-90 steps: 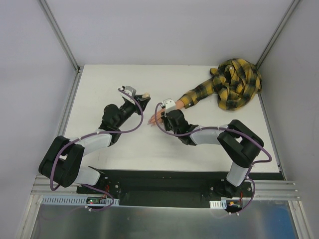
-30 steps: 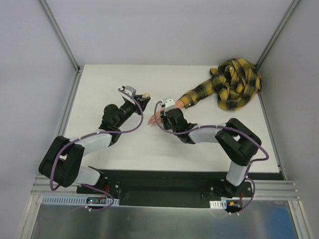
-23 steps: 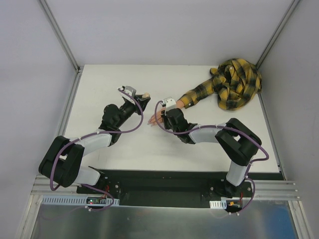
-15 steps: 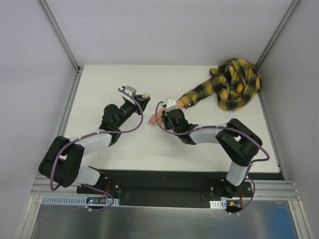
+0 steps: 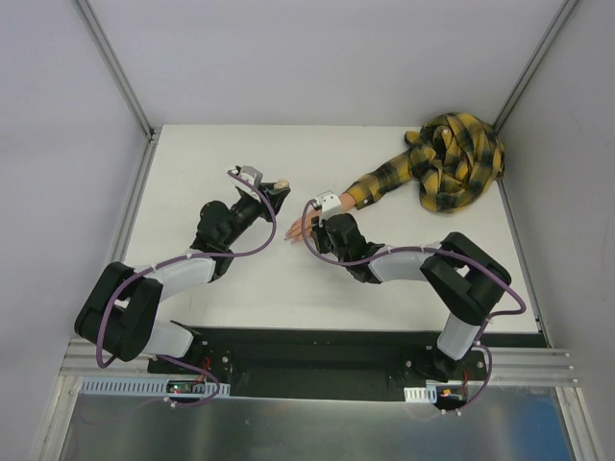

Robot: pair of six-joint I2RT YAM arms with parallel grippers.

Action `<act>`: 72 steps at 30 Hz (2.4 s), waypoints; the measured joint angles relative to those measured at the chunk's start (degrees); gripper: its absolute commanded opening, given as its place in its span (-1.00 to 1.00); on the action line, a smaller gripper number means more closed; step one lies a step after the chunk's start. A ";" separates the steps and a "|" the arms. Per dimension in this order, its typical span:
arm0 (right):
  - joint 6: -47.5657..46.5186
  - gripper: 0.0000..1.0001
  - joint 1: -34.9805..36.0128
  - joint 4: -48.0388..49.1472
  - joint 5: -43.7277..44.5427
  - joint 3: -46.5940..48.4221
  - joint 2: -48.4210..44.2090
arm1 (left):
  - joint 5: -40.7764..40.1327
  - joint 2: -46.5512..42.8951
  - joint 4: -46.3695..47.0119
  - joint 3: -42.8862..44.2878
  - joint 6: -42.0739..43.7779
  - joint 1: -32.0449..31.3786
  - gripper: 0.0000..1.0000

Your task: Paint the nails

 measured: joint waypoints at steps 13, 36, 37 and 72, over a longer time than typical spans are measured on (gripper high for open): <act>0.09 -0.99 -0.07 -0.74 2.67 0.00 0.00 | 0.81 0.00 0.00 0.00 0.00 0.00 -1.00; 0.48 -0.99 -0.07 -2.40 3.37 0.00 0.00 | 0.96 0.00 0.00 0.00 0.00 0.00 -1.00; 0.50 -0.99 -0.07 -2.40 3.34 0.00 0.00 | 0.98 0.00 0.00 0.00 0.00 0.00 -1.00; 0.57 -0.99 1.44 -4.35 2.64 2.51 1.07 | 0.98 0.00 0.00 0.00 0.02 0.00 -1.00</act>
